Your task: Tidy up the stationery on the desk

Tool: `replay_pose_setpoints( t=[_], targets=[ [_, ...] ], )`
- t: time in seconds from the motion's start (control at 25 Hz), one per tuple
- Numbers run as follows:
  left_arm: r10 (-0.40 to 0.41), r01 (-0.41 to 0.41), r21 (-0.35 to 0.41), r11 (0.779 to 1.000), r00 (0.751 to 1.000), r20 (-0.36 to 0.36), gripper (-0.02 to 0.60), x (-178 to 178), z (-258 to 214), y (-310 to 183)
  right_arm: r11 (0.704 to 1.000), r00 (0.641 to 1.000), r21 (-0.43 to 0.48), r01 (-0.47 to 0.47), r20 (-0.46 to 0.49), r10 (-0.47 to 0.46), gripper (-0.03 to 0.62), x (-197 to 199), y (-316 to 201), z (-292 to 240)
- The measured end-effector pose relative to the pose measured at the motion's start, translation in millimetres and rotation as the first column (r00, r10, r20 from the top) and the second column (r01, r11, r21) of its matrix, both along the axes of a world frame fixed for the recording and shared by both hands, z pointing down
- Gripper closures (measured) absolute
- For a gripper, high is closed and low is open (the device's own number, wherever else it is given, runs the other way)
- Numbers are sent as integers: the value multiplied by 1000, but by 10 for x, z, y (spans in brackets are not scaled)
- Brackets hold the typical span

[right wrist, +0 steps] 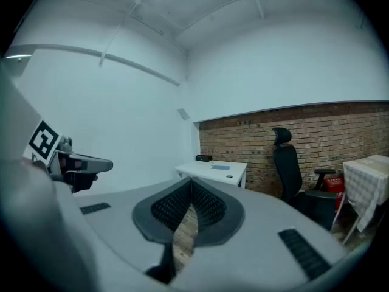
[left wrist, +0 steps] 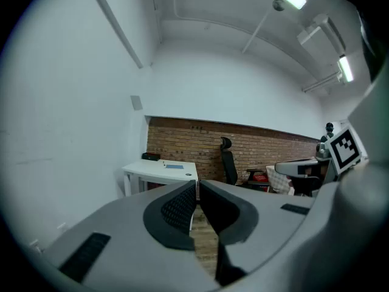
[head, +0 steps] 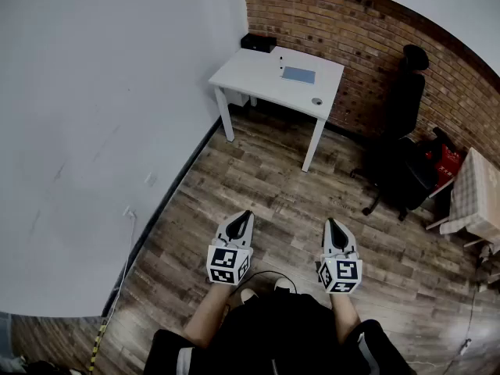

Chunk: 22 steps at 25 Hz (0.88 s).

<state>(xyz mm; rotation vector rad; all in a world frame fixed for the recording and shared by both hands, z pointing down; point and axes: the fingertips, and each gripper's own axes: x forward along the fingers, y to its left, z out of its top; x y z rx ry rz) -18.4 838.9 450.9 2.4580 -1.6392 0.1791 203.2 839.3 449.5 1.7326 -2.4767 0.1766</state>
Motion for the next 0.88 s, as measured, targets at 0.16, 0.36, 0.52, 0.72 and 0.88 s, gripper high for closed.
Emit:
replay_pose_setpoints(
  t=[0.16,0.36,0.52,0.72,0.88],
  targets=[
    [-8,8,-9,1000,1000,0,551,40,39,-29,1000,1000,-16,6,2,-6,569,46,-65,84],
    [-27,27,-22,999,1000,3,551,84,94,-72,999,1000,-45,26,2,-26,569,110,-139,202],
    [-37,38,-31,999,999,9,551,145,110,-125,997,999,-65,44,9,-43,569,162,-209,264],
    [-56,56,-40,998,998,14,551,240,139,-179,993,996,-80,86,22,-84,569,187,-276,307],
    [-71,72,-40,997,997,21,551,362,140,-185,990,993,-75,120,20,-119,569,251,-282,310]
  ],
)
